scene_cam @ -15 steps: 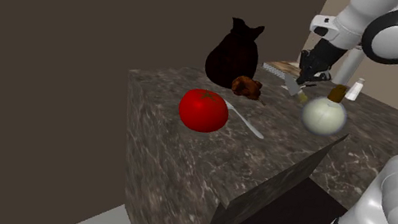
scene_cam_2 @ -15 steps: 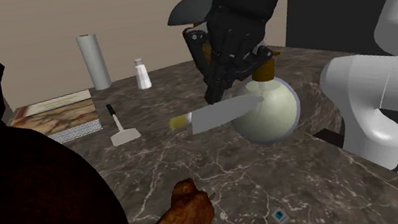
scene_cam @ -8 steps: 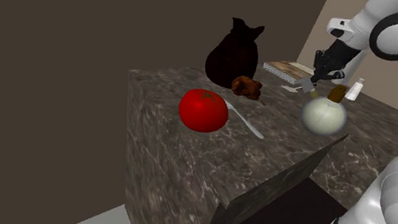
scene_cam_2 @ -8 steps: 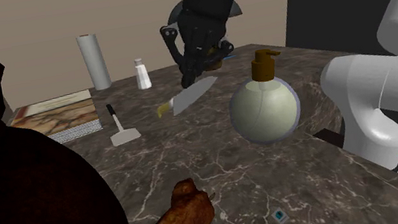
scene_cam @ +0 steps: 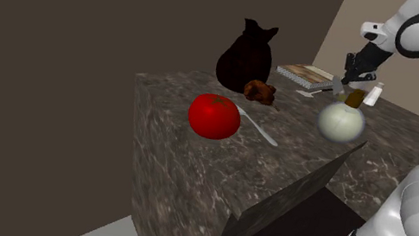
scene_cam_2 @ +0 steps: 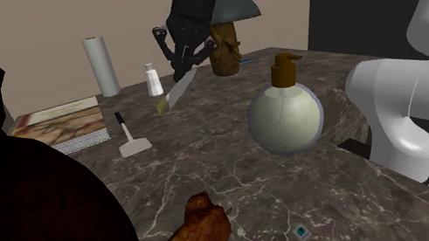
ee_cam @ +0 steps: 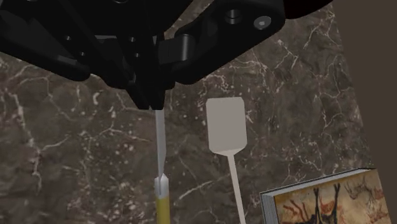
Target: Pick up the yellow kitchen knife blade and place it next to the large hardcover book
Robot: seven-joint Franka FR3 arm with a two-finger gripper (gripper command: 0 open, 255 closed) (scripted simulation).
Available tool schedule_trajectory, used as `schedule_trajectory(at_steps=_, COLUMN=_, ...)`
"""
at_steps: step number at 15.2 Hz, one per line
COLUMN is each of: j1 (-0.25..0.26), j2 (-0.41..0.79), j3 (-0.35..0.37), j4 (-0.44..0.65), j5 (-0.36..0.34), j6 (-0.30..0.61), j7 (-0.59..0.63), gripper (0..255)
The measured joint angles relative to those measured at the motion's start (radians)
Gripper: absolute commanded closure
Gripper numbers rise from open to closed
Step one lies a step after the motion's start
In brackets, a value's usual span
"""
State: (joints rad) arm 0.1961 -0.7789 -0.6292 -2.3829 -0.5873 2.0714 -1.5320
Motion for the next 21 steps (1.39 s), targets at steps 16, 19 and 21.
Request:
schedule_trajectory(at_steps=16, j1=0.078, j2=0.141, j3=-0.316, j4=0.118, j5=-0.013, j6=0.144, j7=-0.215, gripper=255)
schedule_trajectory(at_steps=19, j1=0.076, j2=0.146, j3=-0.334, j4=0.087, j5=-0.026, j6=0.182, j7=-0.21, gripper=255)
schedule_trajectory(at_steps=21, j1=0.078, j2=0.152, j3=-0.349, j4=0.071, j5=-0.032, j6=0.206, j7=-0.209, gripper=255)
